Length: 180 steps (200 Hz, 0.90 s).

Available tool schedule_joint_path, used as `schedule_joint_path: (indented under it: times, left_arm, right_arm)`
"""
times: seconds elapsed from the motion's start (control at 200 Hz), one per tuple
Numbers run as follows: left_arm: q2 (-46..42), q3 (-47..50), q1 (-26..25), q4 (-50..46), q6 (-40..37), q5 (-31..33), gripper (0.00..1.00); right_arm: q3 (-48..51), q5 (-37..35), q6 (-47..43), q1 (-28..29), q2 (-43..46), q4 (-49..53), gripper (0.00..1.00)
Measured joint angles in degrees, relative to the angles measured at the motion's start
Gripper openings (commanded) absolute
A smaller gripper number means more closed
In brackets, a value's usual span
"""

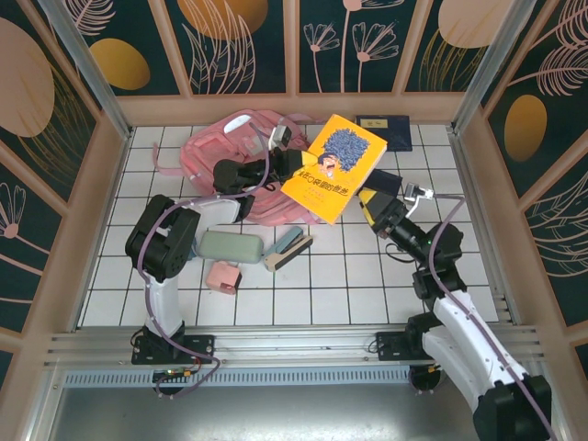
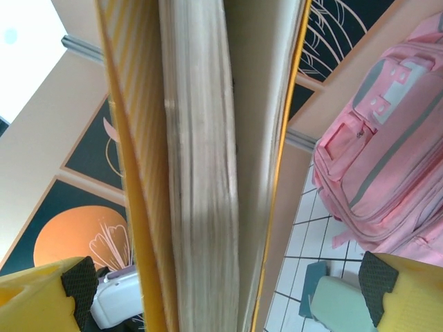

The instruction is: Pack the student bag

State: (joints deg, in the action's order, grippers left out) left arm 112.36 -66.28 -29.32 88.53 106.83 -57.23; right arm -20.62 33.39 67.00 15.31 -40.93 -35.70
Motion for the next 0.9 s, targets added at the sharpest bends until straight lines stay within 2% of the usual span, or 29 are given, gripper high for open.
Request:
schedule_joint_path:
  times: [0.19, 0.4, 0.546, 0.591, 0.741, 0.851, 0.901]
  left_arm:
    - [0.0, 0.0, -1.3, 0.0, 0.0, 0.6, 0.0]
    - [-0.3, 0.0, -1.9, -0.6, -1.0, 0.6, 0.0]
    - [-0.6, 0.0, -1.9, -3.2, -3.5, 0.3, 0.0]
    - [-1.1, 0.0, -2.0, -6.4, -6.4, -0.1, 0.0]
    - [-5.6, -0.3, -2.8, -22.8, -20.0, -0.7, 0.0]
    - [-9.0, -1.9, -3.2, -32.6, -28.6, -1.0, 0.0]
    - [-9.8, -2.4, -3.3, -34.6, -30.8, -1.1, 0.0]
  right_arm:
    - [-1.6, -1.0, 0.0, 2.3, -4.9, -3.7, 0.99]
    - [-4.8, -1.0, -0.3, 3.7, -5.2, -6.0, 0.95]
    - [-7.2, -1.9, -2.2, 3.8, -5.1, -2.6, 0.89]
    - [-8.9, -2.6, -3.9, 3.8, -5.1, 0.5, 0.87]
    - [-15.1, -4.7, -8.8, 3.8, -5.6, 11.7, 0.72]
    - [-17.9, -6.2, -11.0, 3.3, -6.5, 17.3, 0.46]
    - [-18.4, -6.7, -12.2, 3.1, -6.8, 18.7, 0.37]
